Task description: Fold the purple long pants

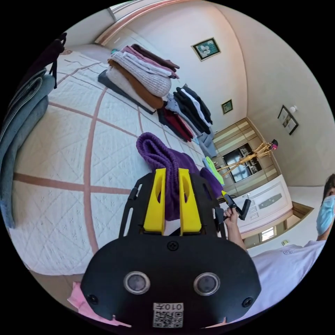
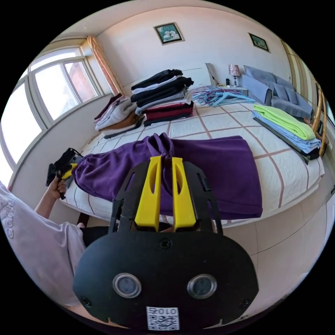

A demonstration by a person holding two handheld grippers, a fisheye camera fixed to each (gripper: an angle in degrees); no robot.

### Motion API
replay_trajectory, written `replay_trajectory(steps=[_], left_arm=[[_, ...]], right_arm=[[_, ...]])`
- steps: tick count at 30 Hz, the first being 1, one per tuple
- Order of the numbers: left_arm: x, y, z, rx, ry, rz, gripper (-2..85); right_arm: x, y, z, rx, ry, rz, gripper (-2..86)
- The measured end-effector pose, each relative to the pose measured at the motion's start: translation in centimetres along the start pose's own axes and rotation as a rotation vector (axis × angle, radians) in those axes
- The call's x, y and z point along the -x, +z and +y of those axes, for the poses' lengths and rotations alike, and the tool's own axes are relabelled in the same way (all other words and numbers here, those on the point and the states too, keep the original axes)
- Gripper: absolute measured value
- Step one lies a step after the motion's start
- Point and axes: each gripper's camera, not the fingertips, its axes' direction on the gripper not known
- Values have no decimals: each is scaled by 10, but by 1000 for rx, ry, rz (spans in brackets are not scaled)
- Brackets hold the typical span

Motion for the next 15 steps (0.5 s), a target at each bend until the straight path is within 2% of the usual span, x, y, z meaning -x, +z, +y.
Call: replay_trajectory(steps=[6, 9, 11, 15], left_arm=[[-16, 16, 6, 112, 109, -202, 143], [-26, 24, 3, 176, 155, -291, 156], [-28, 28, 4, 185, 164, -318, 160], [-26, 41, 8, 181, 117, -323, 159]], right_arm=[[57, 45, 25, 48, -159, 142, 83], [82, 63, 33, 94, -254, 192, 119], [98, 79, 41, 161, -313, 227, 141], [112, 98, 52, 173, -368, 318, 141]])
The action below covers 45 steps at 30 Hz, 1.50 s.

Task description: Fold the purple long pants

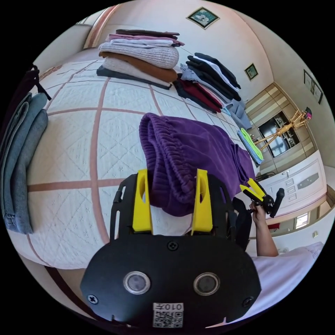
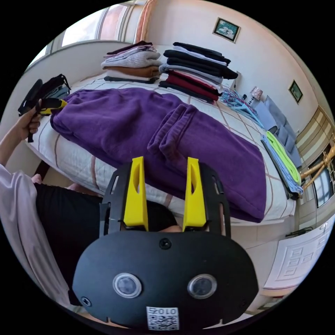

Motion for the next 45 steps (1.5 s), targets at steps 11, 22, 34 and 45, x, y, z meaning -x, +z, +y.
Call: replay_trajectory(steps=[11, 22, 34, 45], left_arm=[[42, -46, 8, -196, -156, 383, 83], [14, -206, 14, -448, 3, 219, 4], [9, -120, 12, -102, -73, 69, 76], [-58, -67, -10, -48, 37, 114, 124]], right_arm=[[-46, -14, -30, -90, 128, 65, 47], [-211, -154, -19, -446, 553, 246, 52], [-384, 13, 110, 23, 1076, 115, 49], [-273, 69, 185, -66, 968, -39, 56]])
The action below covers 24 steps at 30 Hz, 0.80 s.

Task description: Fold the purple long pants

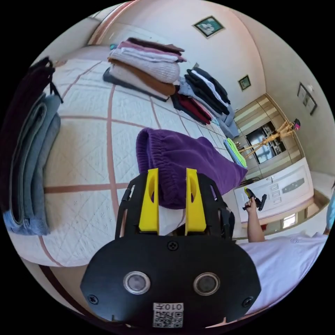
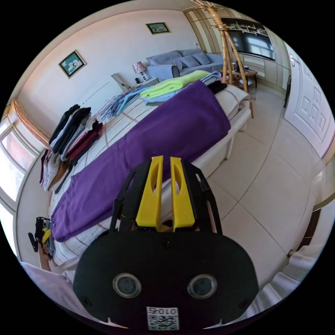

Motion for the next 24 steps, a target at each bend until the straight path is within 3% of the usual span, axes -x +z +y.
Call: replay_trajectory(steps=[2, 4, 7, 10, 18, 24], left_arm=[[-44, 0, -1, -5, 228, -63, 127], [-107, 23, 8, 115, 568, -190, 134], [-164, 67, 33, 246, 901, -360, 141], [-207, 96, 52, 239, 1122, -407, 145], [-243, 151, 54, 312, 1259, -442, 117], [-248, 125, 21, 298, 1152, -304, 85]], right_arm=[[-1, 15, 29, 45, -2, -77, 60], [-4, 24, 45, 82, 10, -156, 63], [-9, 27, 65, 75, 52, -245, 63], [-10, 26, 71, 77, 48, -315, 61], [-8, 18, 73, 79, -13, -322, 58], [-13, 25, 75, 134, -30, -331, 57]])
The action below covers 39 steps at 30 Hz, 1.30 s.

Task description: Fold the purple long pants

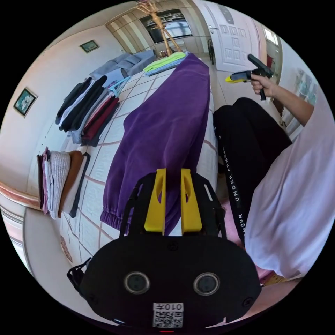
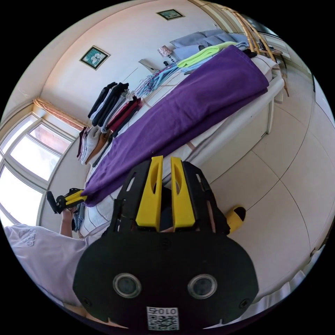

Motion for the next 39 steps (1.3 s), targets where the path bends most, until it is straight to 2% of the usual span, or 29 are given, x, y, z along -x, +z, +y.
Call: replay_trajectory(steps=[3, 7, 12, 16, 22, 24, 27, 31, 35, 39], left_arm=[[35, -17, -3, -47, -129, 87, 73], [84, -50, -2, -211, -286, 136, 55], [113, -72, 3, -338, -339, 143, 32], [128, -62, 10, -332, -371, 149, 17], [136, -48, 22, -352, -405, 162, 8], [139, -46, 24, -345, -405, 141, 6], [147, -45, 28, -360, -411, 115, 5], [179, -39, 33, -370, -431, 111, 5], [236, -36, 26, -362, -443, 55, 7], [330, -19, 31, -398, -593, 14, 15]], right_arm=[[-1, 1, -6, 7, -11, -47, 63], [-1, 2, -22, -21, -27, -164, 84], [-40, 12, -46, -74, 118, -348, 109], [-84, 7, -61, -209, 260, -449, 121], [-124, 4, -89, -297, 414, -511, 114], [-125, -6, -99, -343, 424, -484, 103], [-121, -17, -124, -312, 420, -403, 66], [-73, -51, -177, -281, 282, -244, 42], [34, -74, -275, -195, -41, -25, 39], [130, -74, -356, -201, -327, 101, 39]])
